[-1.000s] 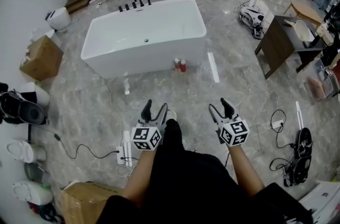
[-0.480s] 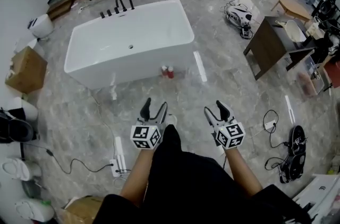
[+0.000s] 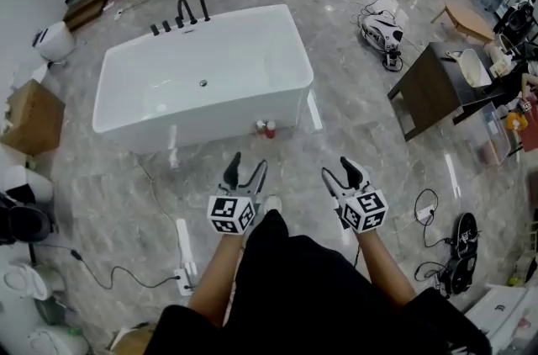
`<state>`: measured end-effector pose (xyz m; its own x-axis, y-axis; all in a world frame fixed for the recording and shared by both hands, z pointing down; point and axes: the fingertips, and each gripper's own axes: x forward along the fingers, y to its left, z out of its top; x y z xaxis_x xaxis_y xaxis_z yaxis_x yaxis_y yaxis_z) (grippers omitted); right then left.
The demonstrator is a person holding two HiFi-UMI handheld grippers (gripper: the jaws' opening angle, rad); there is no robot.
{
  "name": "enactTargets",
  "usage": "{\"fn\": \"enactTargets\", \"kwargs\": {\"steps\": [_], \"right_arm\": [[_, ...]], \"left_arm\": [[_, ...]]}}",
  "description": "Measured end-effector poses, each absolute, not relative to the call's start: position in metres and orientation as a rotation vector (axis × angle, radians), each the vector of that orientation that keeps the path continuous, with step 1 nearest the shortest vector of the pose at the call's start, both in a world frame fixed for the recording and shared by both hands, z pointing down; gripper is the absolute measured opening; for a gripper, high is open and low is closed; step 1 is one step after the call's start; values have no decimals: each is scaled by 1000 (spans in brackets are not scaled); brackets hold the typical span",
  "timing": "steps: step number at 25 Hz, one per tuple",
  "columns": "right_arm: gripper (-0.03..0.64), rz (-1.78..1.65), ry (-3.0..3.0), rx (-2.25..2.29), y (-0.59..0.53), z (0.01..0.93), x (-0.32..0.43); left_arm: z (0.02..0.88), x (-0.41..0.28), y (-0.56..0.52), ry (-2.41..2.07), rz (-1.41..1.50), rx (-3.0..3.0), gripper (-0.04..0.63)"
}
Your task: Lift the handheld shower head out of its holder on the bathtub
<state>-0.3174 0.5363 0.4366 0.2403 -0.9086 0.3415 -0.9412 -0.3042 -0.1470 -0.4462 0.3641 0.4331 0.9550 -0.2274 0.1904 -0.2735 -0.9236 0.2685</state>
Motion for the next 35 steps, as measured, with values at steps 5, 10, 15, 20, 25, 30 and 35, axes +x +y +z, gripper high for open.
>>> {"fn": "enactTargets", "kwargs": {"steps": [5,10,15,20,25,30,35], "right_arm": [[221,588,-1792,2411,481,430,-281],[221,597,-1745,2413,435,437,-244],[221,665,-1752,2434,386,439,-221],[221,681,-1727,2446,354,448,-210],[221,715,-1707,2447,351,460,-201],[221,711,-1727,2441,341,466,-182],[221,700,-1804,2407,316,471,-156]], "left_arm": [[426,-406,310,-335,238,2838,275],[435,-373,261,-318,252,2833,275],[446,-353,228,-297,271,2791,275],[453,-341,194,-271,252,2786,275],[457,-325,182,-260,249,2793,276],[459,-313,173,-298,240,2794,275],[463,-298,164,-354,250,2798,275]]}}
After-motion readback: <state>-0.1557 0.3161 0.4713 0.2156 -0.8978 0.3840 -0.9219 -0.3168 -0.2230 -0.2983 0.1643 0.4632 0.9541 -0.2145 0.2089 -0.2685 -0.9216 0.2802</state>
